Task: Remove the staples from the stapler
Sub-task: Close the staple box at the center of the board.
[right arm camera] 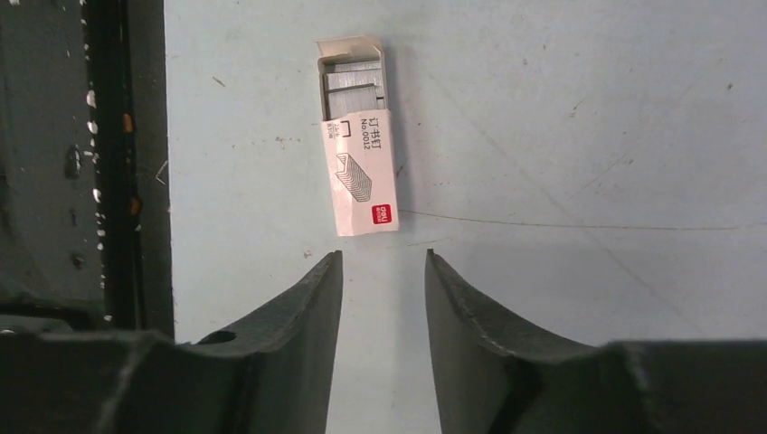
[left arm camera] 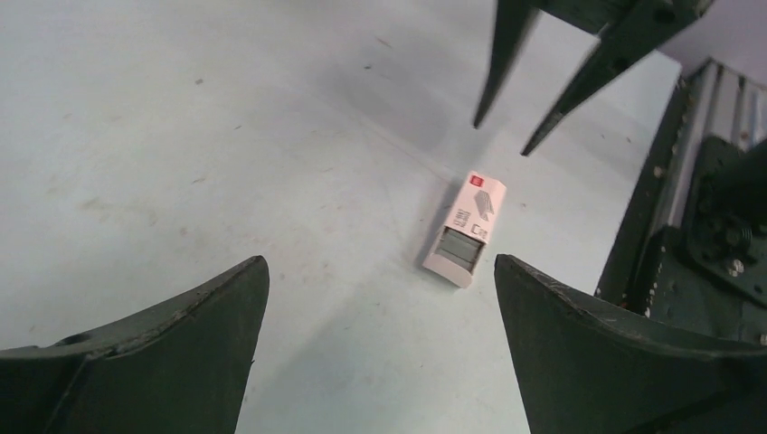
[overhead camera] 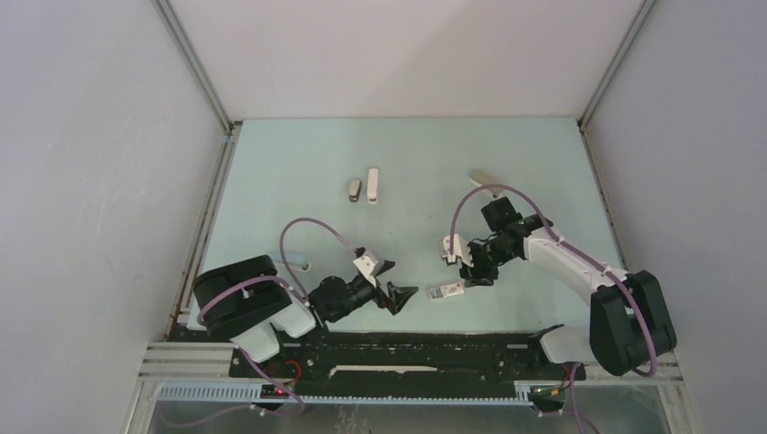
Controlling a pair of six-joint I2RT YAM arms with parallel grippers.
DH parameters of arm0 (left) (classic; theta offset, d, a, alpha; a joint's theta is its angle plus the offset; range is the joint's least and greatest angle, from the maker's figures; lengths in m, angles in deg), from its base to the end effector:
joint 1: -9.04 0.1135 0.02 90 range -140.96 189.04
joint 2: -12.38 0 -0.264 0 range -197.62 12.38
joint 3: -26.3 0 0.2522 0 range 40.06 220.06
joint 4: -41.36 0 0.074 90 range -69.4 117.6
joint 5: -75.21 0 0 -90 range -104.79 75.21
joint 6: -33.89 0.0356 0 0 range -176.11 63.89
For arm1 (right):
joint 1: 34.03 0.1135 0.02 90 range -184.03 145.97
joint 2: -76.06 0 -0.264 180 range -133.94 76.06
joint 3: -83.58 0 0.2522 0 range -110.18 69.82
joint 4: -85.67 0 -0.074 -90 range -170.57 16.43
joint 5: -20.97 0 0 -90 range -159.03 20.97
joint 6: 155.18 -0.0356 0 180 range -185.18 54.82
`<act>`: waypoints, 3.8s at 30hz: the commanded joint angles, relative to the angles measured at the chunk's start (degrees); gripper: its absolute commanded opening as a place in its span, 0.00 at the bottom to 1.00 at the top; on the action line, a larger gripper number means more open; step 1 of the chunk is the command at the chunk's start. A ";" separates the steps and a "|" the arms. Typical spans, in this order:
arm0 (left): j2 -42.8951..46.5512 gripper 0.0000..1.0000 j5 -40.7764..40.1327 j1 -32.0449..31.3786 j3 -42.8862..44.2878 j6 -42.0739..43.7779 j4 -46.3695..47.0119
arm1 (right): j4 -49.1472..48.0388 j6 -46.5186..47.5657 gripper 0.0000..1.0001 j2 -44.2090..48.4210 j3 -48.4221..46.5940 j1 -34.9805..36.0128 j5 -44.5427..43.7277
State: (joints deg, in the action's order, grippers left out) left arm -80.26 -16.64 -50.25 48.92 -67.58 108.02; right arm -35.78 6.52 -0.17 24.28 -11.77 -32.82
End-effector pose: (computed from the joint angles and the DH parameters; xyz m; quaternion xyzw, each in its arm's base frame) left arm 0.1173 -0.1952 0.1338 0.2847 0.6695 -0.3876 0.5661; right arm 0.1995 0.1044 0.1970 -0.7161 0.6146 0.2298 0.2380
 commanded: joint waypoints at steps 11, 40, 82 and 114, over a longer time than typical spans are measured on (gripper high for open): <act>9.51 0.93 -12.15 1.69 -5.67 -24.21 -5.12 | -2.26 -6.85 0.23 -6.61 -1.53 -1.41 -4.50; -8.85 0.46 -3.27 -3.66 9.53 -53.60 -23.40 | -3.58 -7.49 0.20 -11.05 -1.57 1.74 -7.38; -10.11 0.19 -0.55 -1.27 17.78 -51.29 -34.57 | -6.09 -10.76 0.18 -10.87 -1.57 7.24 -8.71; -6.43 0.23 0.75 -0.68 13.97 -50.18 -30.62 | -9.16 -14.25 0.20 -13.24 -1.57 10.63 -12.30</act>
State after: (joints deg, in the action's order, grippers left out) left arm -89.62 -15.81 -51.45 65.34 -120.12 78.23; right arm -42.36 -7.47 -11.73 23.15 -0.42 -46.11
